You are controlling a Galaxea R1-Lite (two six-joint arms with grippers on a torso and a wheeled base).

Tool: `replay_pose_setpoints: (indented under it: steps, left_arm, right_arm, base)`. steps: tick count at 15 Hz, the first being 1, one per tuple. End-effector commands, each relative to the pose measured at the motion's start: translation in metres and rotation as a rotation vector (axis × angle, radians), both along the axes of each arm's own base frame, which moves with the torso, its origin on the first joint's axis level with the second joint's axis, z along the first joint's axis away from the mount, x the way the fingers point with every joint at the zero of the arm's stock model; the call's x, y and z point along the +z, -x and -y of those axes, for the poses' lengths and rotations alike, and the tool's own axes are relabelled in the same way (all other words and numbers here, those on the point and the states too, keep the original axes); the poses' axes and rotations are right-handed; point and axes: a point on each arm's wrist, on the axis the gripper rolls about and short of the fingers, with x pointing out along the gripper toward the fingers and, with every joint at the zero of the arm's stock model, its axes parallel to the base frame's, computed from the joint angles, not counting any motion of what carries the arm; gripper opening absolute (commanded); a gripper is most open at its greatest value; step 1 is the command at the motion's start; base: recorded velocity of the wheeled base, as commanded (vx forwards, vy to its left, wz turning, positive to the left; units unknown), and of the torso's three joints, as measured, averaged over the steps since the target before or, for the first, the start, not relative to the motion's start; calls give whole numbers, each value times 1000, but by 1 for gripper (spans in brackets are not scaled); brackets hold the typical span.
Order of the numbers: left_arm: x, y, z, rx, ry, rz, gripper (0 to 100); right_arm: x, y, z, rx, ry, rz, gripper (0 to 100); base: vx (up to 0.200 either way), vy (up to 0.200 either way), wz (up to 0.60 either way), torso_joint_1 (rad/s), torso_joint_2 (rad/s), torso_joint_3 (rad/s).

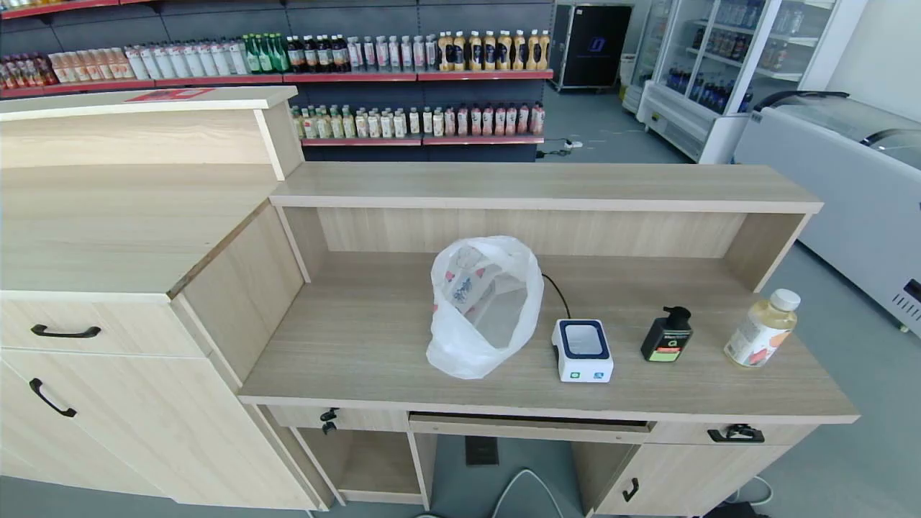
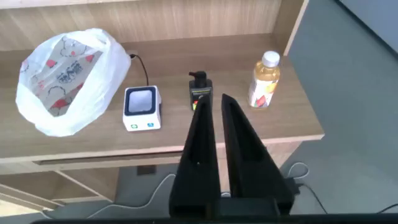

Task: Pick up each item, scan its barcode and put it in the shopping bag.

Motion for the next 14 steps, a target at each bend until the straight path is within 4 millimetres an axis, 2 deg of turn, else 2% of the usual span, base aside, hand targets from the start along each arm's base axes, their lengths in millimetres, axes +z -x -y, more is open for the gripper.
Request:
replay_pose_setpoints:
  steps: [1,4,6,8,14]
  left_arm:
    - [0,0,0,0,0,0,100]
    - [0,0,0,0,0,0,100]
    - [0,0,0,0,0,0,100]
    - [0,0,0,0,0,0,100]
    - [0,0,0,0,0,0,100]
  right_arm:
    - [-8,-138,42,-12,75,-83,100]
    - [-48,-204,90,136,220,-73,100]
    - [-67,-243,112,148,349,-35,100]
    - [-89,-255,116,170,327,-96,100]
    - [-139,-268,117,276,379,-229,100]
  base:
    - [0,0,0,0,0,0]
    - [0,0,0,0,0,0]
    - [0,0,0,0,0,0]
    - [0,0,0,0,0,0]
    - [0,0,0,0,0,0]
